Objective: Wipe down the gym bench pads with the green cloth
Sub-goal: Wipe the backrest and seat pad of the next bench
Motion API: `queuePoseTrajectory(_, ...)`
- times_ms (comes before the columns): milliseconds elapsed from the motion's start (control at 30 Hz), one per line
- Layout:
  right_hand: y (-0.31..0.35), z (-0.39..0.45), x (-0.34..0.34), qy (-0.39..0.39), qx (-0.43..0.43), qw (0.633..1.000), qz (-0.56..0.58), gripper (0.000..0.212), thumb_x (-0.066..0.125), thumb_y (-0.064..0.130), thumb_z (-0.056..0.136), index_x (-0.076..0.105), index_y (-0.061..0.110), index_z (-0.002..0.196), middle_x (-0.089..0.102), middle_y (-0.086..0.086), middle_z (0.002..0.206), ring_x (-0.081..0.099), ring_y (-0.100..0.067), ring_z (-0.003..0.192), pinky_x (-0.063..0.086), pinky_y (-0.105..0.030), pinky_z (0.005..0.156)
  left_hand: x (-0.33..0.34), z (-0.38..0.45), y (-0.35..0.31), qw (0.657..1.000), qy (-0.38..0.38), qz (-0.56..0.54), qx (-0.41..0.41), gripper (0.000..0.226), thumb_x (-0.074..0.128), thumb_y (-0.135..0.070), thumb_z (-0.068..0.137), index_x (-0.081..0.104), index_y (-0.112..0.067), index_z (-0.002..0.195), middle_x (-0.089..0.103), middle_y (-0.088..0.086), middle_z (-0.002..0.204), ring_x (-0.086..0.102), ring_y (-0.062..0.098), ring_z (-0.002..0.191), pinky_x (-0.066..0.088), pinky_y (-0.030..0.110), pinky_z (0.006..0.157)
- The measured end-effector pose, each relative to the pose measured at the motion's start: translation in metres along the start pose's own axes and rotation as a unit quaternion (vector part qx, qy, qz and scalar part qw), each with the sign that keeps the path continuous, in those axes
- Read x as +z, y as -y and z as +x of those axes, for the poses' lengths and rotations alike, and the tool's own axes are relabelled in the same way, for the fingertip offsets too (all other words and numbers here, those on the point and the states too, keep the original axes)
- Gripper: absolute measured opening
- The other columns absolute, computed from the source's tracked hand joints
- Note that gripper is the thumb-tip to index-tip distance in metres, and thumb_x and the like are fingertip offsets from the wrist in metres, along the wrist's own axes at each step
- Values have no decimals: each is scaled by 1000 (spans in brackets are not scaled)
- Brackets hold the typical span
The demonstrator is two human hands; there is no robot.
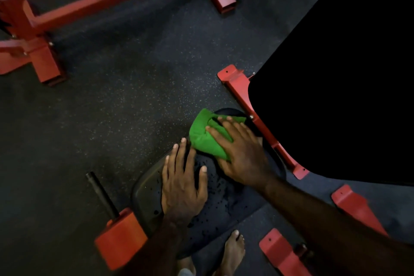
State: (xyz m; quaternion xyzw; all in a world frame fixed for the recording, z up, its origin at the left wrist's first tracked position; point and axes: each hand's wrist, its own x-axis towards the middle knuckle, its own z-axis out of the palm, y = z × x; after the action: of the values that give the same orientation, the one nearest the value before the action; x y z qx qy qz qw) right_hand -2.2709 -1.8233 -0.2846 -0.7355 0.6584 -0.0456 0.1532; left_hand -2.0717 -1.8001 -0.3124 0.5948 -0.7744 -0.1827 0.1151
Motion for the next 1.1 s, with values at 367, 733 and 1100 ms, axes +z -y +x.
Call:
queuePoseTrajectory(367, 3, -41, 7, 23, 43, 999, -22, 85, 59, 41, 86, 25, 35, 163, 26, -7, 169, 25, -32, 155, 29, -54, 122, 0, -3, -2, 1000, -8, -8, 2, 61, 46, -40, 103, 39, -16, 159, 24, 2, 170, 18, 20, 158, 21, 48, 126)
queuePoseTrajectory(733, 7, -71, 6, 19, 139, 990, -9, 84, 59, 41, 87, 23, 35, 163, 25, -6, 169, 24, -32, 156, 27, -54, 123, -2, -2, -2, 1000, -3, -11, 0, 62, 44, -41, 104, 33, -21, 161, 24, 2, 170, 17, 20, 158, 17, 43, 127)
queuePoseTrajectory(1100, 25, -122, 21, 3, 197, 980, -7, 87, 61, 45, 90, 19, 35, 165, 23, -6, 170, 22, -30, 157, 27, -55, 124, -7, -2, -7, 1000, 3, -16, -5, 63, 44, -45, 104, 31, -22, 162, 24, 2, 170, 19, 23, 158, 19, 47, 125)
